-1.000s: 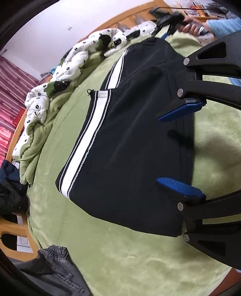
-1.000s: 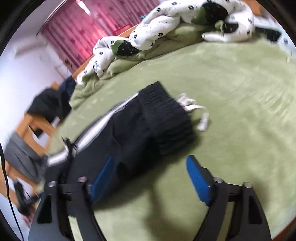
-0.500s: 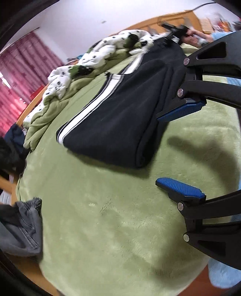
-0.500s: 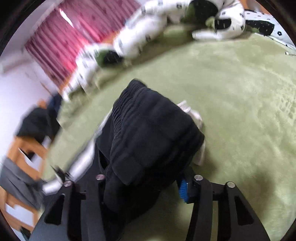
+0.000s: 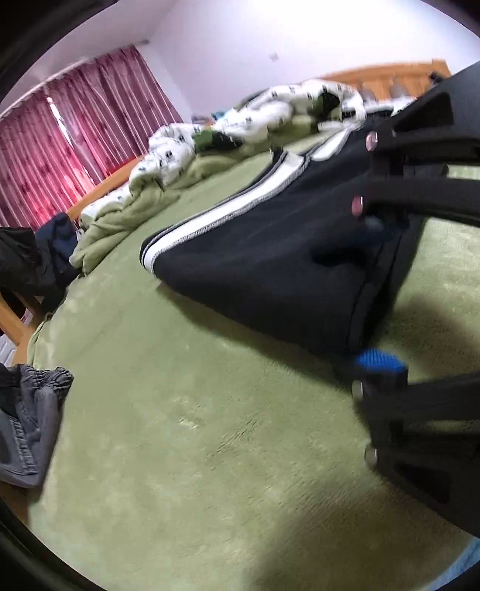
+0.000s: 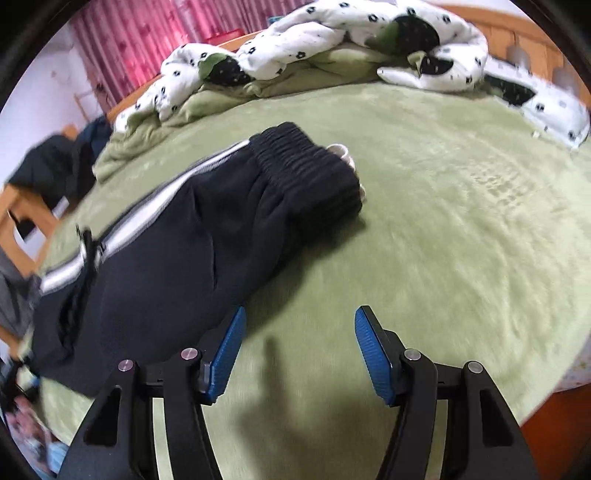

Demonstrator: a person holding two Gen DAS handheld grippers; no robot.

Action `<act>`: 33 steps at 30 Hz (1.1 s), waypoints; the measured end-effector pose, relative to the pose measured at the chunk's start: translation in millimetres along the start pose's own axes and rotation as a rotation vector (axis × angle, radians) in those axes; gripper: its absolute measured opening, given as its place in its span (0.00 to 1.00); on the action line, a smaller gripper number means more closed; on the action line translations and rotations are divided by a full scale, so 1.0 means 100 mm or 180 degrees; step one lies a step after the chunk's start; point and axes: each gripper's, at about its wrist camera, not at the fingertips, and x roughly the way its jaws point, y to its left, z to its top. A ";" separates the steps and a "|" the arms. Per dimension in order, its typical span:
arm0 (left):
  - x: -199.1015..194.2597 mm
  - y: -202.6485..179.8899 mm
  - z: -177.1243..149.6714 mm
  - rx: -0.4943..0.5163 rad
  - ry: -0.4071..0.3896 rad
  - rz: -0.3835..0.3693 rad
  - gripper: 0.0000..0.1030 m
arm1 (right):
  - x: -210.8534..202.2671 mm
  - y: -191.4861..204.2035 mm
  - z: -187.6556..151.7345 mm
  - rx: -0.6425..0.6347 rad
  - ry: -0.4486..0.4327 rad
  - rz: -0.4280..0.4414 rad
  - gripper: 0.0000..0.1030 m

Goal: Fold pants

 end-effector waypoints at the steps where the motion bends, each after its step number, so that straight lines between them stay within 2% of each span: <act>1: -0.03 -0.02 0.00 0.0005 -0.0023 0.0013 0.24 | -0.03 0.04 -0.07 -0.0023 -0.0030 -0.0014 0.59; 3: -0.10 -0.10 0.01 0.0071 -0.0094 0.0002 0.17 | -0.04 0.07 -0.14 -0.0013 0.0023 0.0053 0.59; 4: -0.13 -0.16 0.02 0.0146 -0.0116 0.0047 0.15 | -0.03 0.10 -0.17 -0.0020 0.0042 0.0022 0.54; 5: -0.15 -0.26 0.03 0.0248 -0.0141 0.0104 0.13 | -0.04 0.11 -0.17 -0.0039 0.0009 -0.0085 0.44; 7: -0.22 -0.46 0.05 0.0452 -0.0224 0.0177 0.11 | -0.11 0.14 -0.18 -0.0066 -0.0167 -0.0291 0.36; 9: -0.30 -0.70 0.06 0.0675 -0.0279 0.0186 0.11 | -0.17 0.14 -0.15 -0.0030 -0.0222 -0.0196 0.36; 13: -0.34 -1.24 0.03 0.1008 -0.0386 0.0087 0.11 | -0.20 0.17 -0.14 -0.0053 -0.0080 0.0096 0.36; 16: -0.27 -1.74 -0.11 0.1319 -0.0418 0.0009 0.11 | -0.25 0.22 -0.19 -0.0212 -0.0133 0.0137 0.37; 18: -0.13 -2.09 -0.29 0.1516 -0.0353 -0.0079 0.11 | -0.28 0.26 -0.24 -0.0321 -0.0173 0.0106 0.37; 23: 0.34 -2.67 -0.86 0.1770 -0.0009 -0.0371 0.10 | -0.32 0.21 -0.36 -0.0476 -0.0139 -0.0041 0.47; 25: 0.61 -2.77 -1.12 0.1750 0.0312 -0.0548 0.10 | -0.40 0.12 -0.41 -0.0516 -0.0209 -0.0099 0.47; 28: 1.10 -2.72 -1.50 0.1453 0.1002 -0.0766 0.10 | -0.53 -0.05 -0.49 -0.0468 -0.0299 -0.0131 0.47; 30: 1.27 -2.68 -1.67 0.1425 0.1248 -0.0817 0.10 | -0.59 -0.15 -0.52 -0.0387 -0.0255 -0.0050 0.47; 33: 1.15 -2.68 -1.78 0.1610 0.1161 -0.0770 0.11 | -0.64 -0.19 -0.52 -0.0331 -0.0201 0.0082 0.47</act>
